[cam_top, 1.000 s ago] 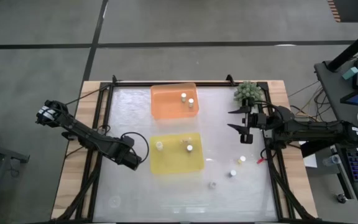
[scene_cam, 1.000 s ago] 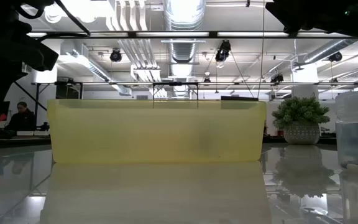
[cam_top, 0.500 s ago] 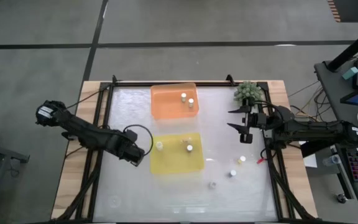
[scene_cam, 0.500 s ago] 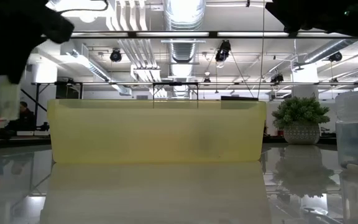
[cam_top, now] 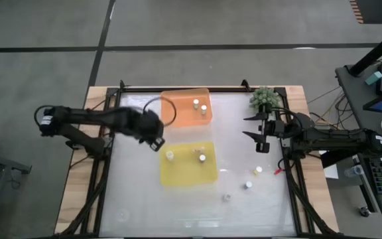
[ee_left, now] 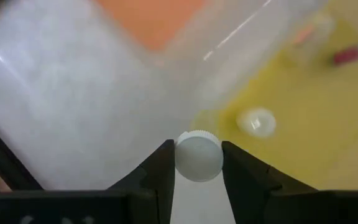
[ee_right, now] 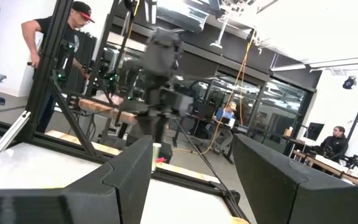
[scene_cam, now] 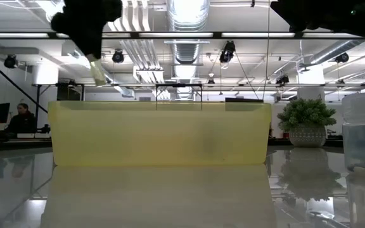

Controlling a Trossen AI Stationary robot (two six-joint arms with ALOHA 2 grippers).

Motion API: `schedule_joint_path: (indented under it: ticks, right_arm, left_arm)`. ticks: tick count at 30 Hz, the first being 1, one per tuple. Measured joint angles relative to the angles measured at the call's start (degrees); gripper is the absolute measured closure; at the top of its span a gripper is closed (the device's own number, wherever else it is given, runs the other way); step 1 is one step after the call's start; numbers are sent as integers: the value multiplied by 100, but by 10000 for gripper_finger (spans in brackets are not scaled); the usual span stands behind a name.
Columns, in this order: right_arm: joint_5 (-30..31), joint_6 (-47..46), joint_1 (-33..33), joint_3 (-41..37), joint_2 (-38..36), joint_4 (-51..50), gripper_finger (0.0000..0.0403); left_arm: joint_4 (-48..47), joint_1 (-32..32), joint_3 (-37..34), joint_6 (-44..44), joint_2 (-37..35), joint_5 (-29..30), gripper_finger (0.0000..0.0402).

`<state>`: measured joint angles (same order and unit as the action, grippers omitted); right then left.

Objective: Pick and place medicine bottles into bin by pill shape (circle, oval)
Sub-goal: Put the left yellow tablet bottle into the orange bin

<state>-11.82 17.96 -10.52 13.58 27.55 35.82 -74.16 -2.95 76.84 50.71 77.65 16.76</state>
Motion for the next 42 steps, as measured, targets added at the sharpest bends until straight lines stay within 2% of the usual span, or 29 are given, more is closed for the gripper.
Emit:
schedule_joint_path:
  ticks: [10,16,24,27,33,42]
  right_arm:
    - [302,-26,-2,24,0,-112,188]
    - [420,-134,-2,279,45,-540,188]
    - [570,-439,0,607,286,-1070,188]
    - [736,-448,-2,660,376,-1216,188]
    - [925,-385,-2,669,552,-1257,188]
    - [1043,-335,-2,694,679,-1268,188]
  left_arm:
    - [1119,1629,432,-2962,353,23,304]
    - [1341,2212,1020,-4519,1171,14,304]
    - [1332,2691,1763,-6272,2416,-3,304]
    - [1389,2948,1925,-6641,2764,-24,304]
    - [1528,3563,2082,-6814,3265,-746,304]
    - [1672,3887,2065,-6802,3483,-822,304]
